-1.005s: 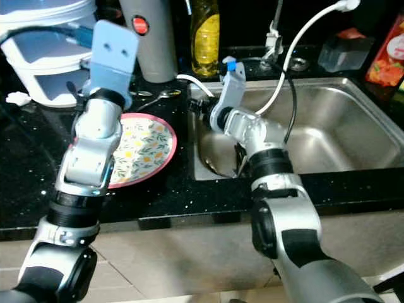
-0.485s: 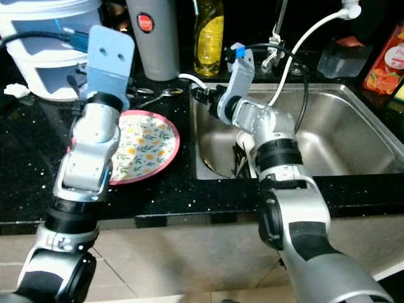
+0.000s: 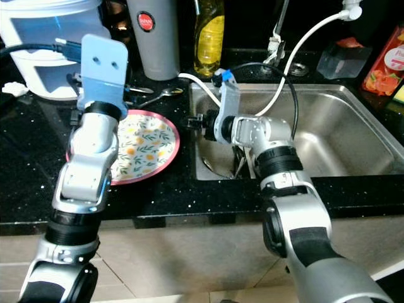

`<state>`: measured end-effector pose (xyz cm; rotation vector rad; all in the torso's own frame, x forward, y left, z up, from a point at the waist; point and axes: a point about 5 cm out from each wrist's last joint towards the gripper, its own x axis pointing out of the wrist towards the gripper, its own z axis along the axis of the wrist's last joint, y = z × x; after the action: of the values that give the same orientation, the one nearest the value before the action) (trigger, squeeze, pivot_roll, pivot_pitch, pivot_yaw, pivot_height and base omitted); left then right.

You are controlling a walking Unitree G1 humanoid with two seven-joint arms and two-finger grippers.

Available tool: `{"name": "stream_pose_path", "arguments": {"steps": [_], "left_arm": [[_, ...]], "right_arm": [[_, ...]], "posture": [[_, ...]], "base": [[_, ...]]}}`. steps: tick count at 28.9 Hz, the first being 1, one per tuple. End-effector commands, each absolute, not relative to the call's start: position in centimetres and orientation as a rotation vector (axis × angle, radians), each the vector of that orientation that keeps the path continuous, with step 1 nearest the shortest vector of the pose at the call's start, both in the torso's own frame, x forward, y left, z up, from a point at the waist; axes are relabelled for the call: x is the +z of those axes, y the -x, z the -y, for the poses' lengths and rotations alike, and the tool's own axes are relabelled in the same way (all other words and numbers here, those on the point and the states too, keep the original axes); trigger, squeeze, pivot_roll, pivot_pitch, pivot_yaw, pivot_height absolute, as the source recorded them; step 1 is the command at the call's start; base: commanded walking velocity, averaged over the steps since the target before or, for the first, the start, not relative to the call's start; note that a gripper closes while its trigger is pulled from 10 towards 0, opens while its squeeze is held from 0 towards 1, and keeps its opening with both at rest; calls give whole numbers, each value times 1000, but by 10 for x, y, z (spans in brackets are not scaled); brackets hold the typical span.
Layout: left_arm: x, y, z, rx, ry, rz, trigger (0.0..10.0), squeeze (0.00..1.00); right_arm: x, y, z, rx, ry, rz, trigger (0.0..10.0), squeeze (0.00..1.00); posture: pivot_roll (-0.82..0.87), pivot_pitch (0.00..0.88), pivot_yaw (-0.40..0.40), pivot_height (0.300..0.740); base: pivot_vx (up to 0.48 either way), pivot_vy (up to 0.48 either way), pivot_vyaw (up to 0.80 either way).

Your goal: Kitchen organization

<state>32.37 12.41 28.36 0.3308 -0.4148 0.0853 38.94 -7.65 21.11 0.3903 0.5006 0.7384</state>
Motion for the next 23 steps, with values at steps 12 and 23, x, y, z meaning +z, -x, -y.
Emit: {"name": "stream_pose_path", "arguments": {"steps": [12,23], "left_arm": [[281,-324,-101,-8,-311,400,10000,0],[278,-324,-101,0,-310,390,10000,0]], "right_arm": [[209,-383,56,772,-552,-518,10000,0],[210,-372,35,875,-540,-558,10000,0]], "posture": [[84,0,-35,740],[93,0,-55,740]], "base": [[0,0,0],[0,0,0]]}}
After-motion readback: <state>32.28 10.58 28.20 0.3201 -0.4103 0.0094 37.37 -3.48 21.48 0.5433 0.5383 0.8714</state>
